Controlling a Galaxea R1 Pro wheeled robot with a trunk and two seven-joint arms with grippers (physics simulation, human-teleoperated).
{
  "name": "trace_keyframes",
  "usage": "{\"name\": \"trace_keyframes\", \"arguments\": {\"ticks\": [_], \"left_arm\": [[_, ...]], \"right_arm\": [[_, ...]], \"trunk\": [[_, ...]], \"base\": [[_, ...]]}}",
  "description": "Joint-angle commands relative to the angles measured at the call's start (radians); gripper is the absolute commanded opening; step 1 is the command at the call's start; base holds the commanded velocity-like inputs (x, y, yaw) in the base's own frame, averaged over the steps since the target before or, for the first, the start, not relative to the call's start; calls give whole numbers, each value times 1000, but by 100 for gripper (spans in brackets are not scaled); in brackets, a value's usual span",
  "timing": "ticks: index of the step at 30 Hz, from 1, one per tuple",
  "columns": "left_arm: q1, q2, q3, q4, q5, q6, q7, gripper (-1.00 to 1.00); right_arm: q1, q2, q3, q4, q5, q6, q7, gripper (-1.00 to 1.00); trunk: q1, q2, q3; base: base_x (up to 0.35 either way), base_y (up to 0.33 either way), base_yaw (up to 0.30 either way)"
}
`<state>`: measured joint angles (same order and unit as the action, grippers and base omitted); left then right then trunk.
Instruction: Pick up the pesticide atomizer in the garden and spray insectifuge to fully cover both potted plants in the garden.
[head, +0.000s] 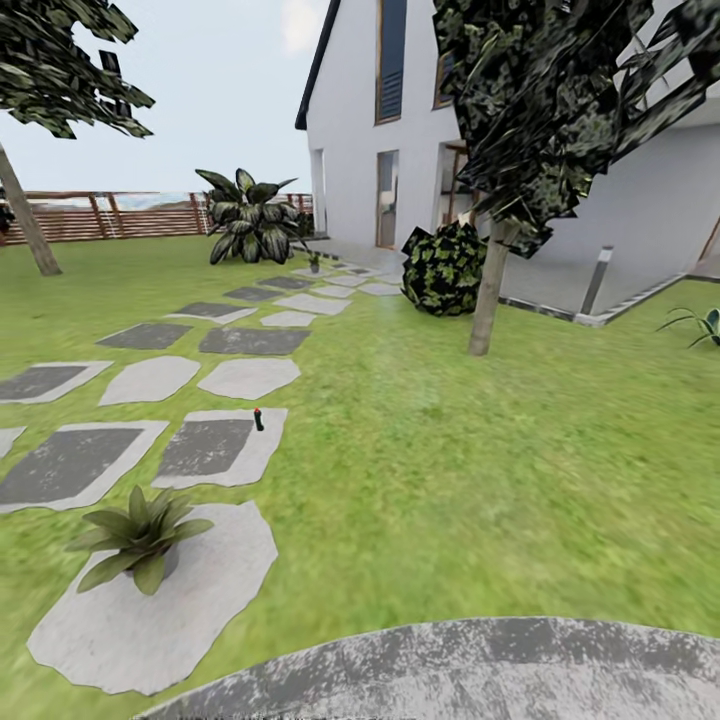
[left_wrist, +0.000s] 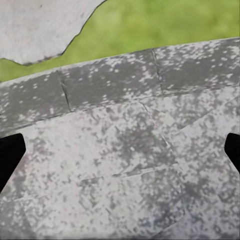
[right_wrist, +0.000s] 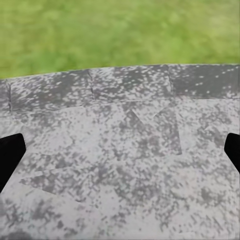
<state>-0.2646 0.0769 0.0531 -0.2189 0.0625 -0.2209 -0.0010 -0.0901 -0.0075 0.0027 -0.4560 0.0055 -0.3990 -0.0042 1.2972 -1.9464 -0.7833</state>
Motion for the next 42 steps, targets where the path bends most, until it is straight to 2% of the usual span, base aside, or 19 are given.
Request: {"name": "trace_keyframes", "arguments": {"ticks": [1, 11, 26, 42], "left_arm": [[-1, 0, 1, 1, 6, -3, -1, 100], [-1, 0, 1, 1, 6, -3, -1, 100], [-1, 0, 1, 1, 6, -3, -1, 100], [-1, 0, 1, 1, 6, -3, -1, 100]], "right_arm": [[0, 0, 0, 0, 1, -3, 0, 100], [0, 0, 0, 0, 1, -3, 0, 100], [0, 0, 0, 0, 1, -3, 1, 100], [0, 0, 0, 0, 1, -3, 1, 100]], "trunk": [[4, -8, -5], [42, -78, -48], [100, -183, -102], [100, -183, -127]], "base": [[0, 0, 179], [0, 0, 158], [0, 0, 12], [0, 0, 0]]}}
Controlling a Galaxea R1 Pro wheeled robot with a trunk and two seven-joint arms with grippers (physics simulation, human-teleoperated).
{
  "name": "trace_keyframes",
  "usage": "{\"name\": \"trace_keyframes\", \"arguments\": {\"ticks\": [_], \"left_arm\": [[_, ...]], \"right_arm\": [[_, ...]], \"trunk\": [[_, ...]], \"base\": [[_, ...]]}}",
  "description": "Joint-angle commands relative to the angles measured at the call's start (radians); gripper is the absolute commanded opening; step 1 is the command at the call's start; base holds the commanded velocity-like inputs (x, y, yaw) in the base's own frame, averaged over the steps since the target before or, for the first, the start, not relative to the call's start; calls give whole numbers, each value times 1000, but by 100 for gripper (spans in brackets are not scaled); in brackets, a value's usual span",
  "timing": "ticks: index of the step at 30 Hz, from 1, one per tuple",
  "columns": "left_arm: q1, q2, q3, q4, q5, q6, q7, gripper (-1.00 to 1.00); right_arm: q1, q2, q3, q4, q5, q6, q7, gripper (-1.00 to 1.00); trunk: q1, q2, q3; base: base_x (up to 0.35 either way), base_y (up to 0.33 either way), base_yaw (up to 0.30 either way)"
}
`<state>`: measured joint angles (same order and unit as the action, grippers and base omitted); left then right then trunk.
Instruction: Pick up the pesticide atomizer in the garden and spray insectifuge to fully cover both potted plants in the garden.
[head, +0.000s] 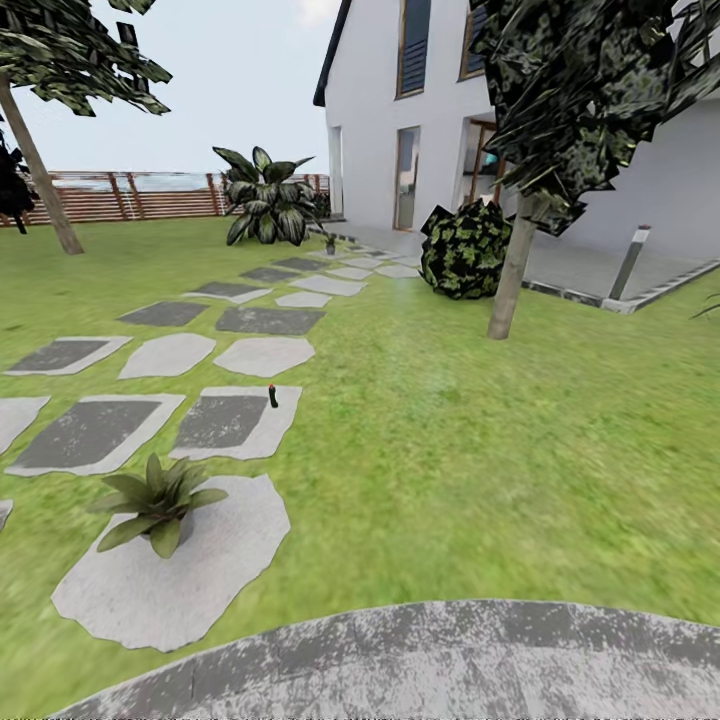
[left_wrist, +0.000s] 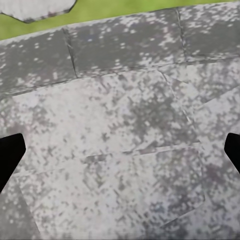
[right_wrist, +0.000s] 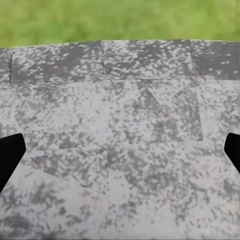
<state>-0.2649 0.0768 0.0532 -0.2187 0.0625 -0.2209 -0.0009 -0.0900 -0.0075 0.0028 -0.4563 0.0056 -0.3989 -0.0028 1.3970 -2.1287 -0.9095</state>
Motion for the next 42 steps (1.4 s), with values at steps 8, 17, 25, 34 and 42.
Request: {"name": "trace_keyframes", "arguments": {"ticks": [8, 17, 25, 34, 42], "left_arm": [[-1, 0, 1, 1, 7, -3, -1, 100], [-1, 0, 2, 1, 7, -3, -1, 100], [-1, 0, 2, 1, 7, -3, -1, 100], [-1, 0, 2, 1, 5, -3, -1, 100], [-1, 2, 2, 1, 6, -3, -1, 100]], "right_arm": [[0, 0, 0, 1, 1, -3, 0, 100], [0, -1, 0, -1, 0, -3, 0, 100], [0, -2, 0, -1, 0, -3, 0, 100], [0, -5, -1, -1, 1, -3, 0, 100], [0, -15, -1, -1, 0, -3, 0, 100]], "trunk": [[0, 0, -6], [19, -35, -22], [46, -84, -43], [46, -84, -43], [46, -84, -43]], "base": [[0, 0, 0], [0, 0, 0], [0, 0, 0], [0, 0, 0], [95, 0, 0]]}}
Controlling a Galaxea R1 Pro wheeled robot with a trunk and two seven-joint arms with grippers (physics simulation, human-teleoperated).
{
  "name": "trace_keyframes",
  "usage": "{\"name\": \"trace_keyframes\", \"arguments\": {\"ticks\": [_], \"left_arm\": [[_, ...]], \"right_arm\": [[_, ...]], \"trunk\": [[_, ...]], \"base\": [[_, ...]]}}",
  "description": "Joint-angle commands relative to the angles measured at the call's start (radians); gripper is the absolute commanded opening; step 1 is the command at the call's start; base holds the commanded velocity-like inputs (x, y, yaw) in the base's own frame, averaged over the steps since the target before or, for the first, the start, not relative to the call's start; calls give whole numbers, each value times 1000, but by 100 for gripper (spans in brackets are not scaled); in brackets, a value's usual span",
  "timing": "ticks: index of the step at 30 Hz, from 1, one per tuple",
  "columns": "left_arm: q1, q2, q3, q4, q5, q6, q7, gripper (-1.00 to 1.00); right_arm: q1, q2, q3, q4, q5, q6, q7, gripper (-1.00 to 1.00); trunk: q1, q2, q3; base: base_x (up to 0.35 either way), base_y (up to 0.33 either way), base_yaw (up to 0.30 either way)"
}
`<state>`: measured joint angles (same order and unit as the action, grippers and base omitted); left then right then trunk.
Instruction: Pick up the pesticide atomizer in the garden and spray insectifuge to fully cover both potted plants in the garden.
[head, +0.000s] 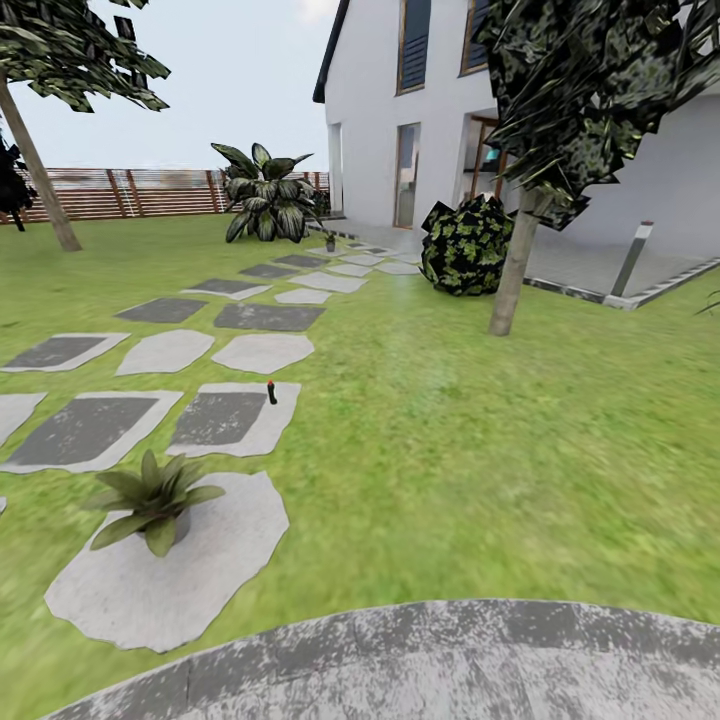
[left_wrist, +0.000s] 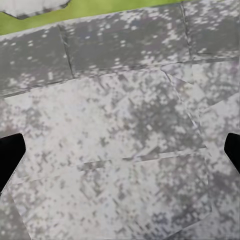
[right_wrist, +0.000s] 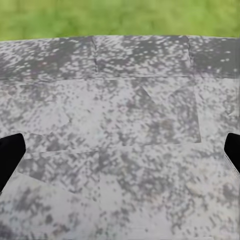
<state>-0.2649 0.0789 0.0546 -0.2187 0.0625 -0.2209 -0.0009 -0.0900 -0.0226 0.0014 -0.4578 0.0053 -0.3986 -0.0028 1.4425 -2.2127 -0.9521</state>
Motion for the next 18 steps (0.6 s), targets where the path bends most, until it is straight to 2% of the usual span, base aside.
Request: {"name": "trace_keyframes", "arguments": {"ticks": [1, 13, 18], "left_arm": [[-1, 0, 1, 1, 7, -3, -1, 100], [-1, 1, 1, 1, 6, -3, -1, 100], [-1, 2, 1, 1, 5, -3, -1, 100]], "right_arm": [[0, 0, 0, 0, 0, -3, 0, 100], [-1, 0, 0, -1, -1, -3, 0, 100], [0, 0, 0, 0, -1, -3, 0, 100]], "trunk": [[0, 0, -1], [0, 0, -1], [0, 0, -1]], "base": [[291, 0, 0], [333, -1, 0], [339, -79, 0]]}}
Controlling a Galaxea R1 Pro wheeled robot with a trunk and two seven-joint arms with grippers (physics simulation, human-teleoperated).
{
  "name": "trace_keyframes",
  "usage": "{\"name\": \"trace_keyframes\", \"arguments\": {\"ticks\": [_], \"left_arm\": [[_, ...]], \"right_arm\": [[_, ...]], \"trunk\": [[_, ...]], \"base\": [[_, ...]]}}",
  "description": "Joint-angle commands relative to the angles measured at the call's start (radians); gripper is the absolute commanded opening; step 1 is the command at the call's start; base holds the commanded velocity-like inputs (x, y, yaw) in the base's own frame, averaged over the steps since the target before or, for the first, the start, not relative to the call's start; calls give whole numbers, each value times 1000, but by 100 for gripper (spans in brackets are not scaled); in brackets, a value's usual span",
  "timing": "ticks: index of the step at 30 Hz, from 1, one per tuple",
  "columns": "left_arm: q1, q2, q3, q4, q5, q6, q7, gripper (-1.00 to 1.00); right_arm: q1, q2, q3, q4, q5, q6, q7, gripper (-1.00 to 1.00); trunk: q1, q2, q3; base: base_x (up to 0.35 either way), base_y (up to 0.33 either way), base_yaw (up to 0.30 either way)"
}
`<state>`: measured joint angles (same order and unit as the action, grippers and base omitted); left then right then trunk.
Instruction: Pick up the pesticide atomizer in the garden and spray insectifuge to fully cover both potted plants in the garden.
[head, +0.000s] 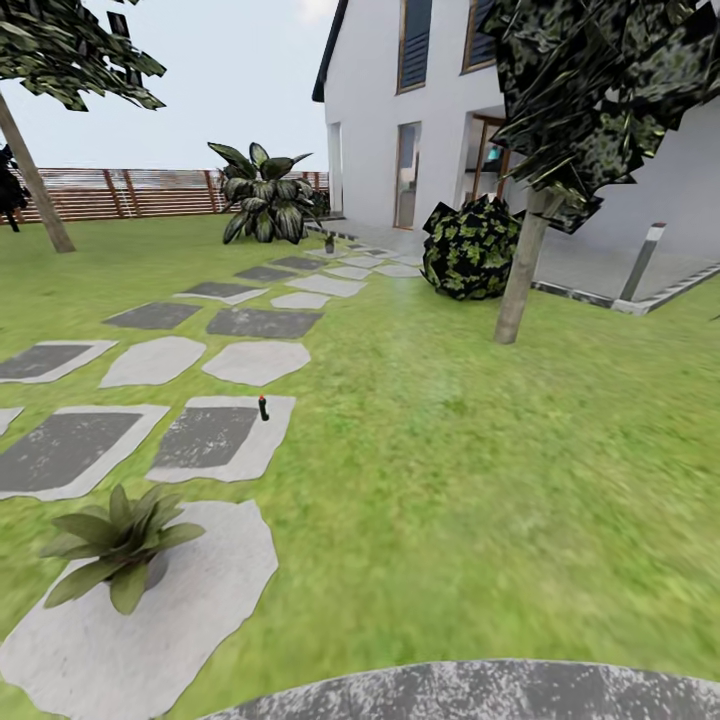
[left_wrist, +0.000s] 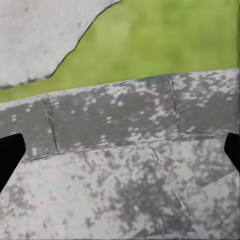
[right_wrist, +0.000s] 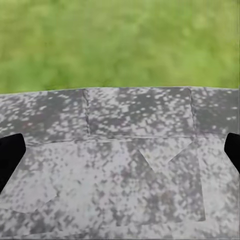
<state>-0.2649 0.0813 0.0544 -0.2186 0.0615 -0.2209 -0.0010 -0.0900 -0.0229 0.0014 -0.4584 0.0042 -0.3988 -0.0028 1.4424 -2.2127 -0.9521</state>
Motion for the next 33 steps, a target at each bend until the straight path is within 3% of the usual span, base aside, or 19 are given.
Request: {"name": "trace_keyframes", "arguments": {"ticks": [1, 15, 33], "left_arm": [[-1, 0, 1, 1, 6, -3, -1, 100], [-1, 1, 1, 1, 6, -3, -1, 100], [-1, 2, 1, 1, 6, -3, -1, 100]], "right_arm": [[-1, 0, 0, 1, 0, -3, 0, 100], [-1, 0, 0, 1, 0, -3, 0, 100], [-1, 0, 2, 2, 0, -3, 0, 100]], "trunk": [[0, 0, -1], [0, 0, -1], [0, 0, -1]], "base": [[339, -99, 0], [339, -94, 0], [340, -6, 4]]}}
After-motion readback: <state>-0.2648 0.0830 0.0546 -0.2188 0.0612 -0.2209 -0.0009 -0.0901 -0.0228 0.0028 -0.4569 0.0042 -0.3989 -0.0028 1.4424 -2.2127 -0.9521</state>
